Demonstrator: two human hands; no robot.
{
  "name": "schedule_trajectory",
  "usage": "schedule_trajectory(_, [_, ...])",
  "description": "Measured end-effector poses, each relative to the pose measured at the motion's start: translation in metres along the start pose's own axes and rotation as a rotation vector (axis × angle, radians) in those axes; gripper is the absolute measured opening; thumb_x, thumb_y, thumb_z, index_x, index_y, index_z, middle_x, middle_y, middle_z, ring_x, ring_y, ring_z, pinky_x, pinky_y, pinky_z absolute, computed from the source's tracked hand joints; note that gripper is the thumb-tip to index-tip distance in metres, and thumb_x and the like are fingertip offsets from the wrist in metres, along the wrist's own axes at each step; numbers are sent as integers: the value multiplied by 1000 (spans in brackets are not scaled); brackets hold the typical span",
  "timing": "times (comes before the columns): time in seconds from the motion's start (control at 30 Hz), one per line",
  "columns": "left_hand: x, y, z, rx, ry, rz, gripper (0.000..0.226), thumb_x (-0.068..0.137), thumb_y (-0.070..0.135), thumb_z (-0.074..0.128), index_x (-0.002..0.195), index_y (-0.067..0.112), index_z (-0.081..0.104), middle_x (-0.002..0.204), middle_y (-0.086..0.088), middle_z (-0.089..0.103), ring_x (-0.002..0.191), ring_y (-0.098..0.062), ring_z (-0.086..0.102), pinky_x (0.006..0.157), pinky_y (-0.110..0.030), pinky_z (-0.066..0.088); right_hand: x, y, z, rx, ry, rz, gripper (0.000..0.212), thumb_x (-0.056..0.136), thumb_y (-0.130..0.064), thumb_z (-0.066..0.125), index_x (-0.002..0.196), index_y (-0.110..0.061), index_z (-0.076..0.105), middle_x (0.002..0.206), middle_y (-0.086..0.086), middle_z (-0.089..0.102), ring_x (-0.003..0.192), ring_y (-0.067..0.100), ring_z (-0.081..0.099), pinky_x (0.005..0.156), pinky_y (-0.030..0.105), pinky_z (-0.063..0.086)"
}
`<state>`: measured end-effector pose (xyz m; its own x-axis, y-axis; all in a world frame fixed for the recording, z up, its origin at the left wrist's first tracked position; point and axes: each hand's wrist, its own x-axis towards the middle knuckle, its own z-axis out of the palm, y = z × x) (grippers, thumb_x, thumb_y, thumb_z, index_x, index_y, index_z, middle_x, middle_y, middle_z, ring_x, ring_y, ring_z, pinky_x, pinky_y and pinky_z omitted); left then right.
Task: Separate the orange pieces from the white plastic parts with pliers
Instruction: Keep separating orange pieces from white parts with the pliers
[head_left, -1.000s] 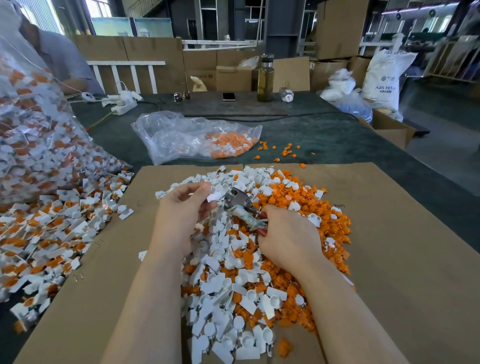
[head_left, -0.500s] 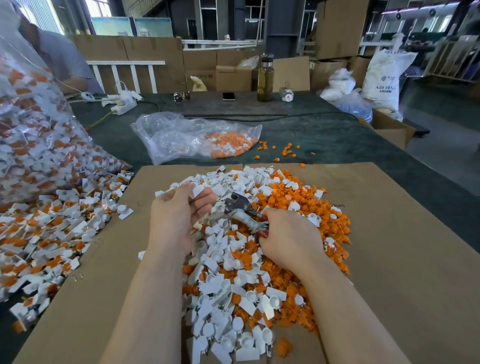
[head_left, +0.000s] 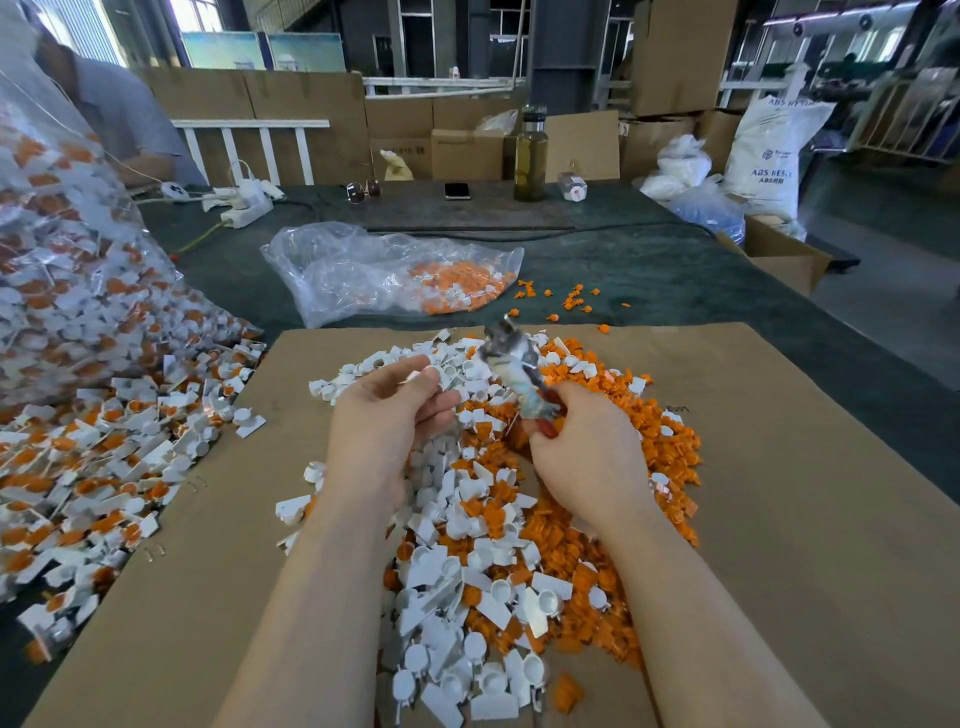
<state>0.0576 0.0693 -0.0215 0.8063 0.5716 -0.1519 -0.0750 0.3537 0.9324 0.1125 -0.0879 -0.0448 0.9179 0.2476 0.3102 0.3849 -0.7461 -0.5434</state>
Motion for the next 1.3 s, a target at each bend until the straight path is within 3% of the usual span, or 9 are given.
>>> schedule_trajectory(0.17, [-10, -7, 18, 12, -61, 5, 25, 87, 5, 74, 108, 0, 63, 71, -6, 75, 65, -13, 74, 55, -22, 58, 0, -2, -5, 227, 164, -22, 6, 91, -23, 64, 88, -22, 58, 86, -7, 55, 67, 5, 49, 52, 16, 28])
schedule_trajectory(0.37, [-18, -13, 27, 89, -127, 29, 20, 83, 5, 77, 101, -1, 69, 71, -6, 75, 64, -12, 73, 57, -20, 58, -3, -7, -8, 541, 223, 37, 4, 90, -24, 67, 94, -25, 65, 73, -13, 62, 66, -3, 57, 51, 9, 41])
schedule_trajectory(0.5, [-21, -14, 30, 110, -141, 37, 11, 84, 3, 76, 94, 2, 72, 72, -8, 76, 67, -14, 75, 57, -17, 55, -3, -11, -12, 713, 247, 9, 15, 92, -16, 65, 96, -31, 66, 80, -20, 66, 76, -10, 61, 61, 3, 43])
schedule_trajectory(0.67, [-23, -14, 32, 101, -165, 11, 9, 83, 0, 75, 91, 4, 72, 72, -11, 75, 67, -16, 74, 58, -19, 56, -4, -10, -8, 680, 236, -33, 9, 92, -16, 65, 99, -22, 68, 70, -17, 62, 61, -9, 56, 56, 7, 42])
schedule_trajectory(0.77, [-23, -14, 32, 94, -190, 13, 13, 82, 0, 76, 94, 1, 71, 74, -13, 75, 67, -17, 74, 60, -21, 57, -5, -10, -5, 640, 252, -32, 7, 92, -19, 66, 98, -22, 65, 67, -23, 62, 64, -10, 57, 58, 6, 43])
schedule_trajectory(1.03, [-25, -11, 33, 41, -168, 58, 12, 79, -1, 78, 90, 2, 73, 73, -11, 76, 65, -16, 74, 57, -20, 55, -6, -12, -4, 424, 269, -55, 11, 91, -30, 65, 98, -25, 58, 85, -12, 64, 76, 1, 60, 61, 11, 45])
schedule_trajectory(1.3, [-27, -12, 35, 121, -118, 159, 10, 78, 1, 80, 86, 5, 75, 75, -11, 76, 68, -19, 75, 61, -21, 58, -7, -15, -3, 506, 318, -33, 9, 92, -25, 65, 98, -19, 61, 70, -16, 56, 66, -10, 55, 55, 5, 40])
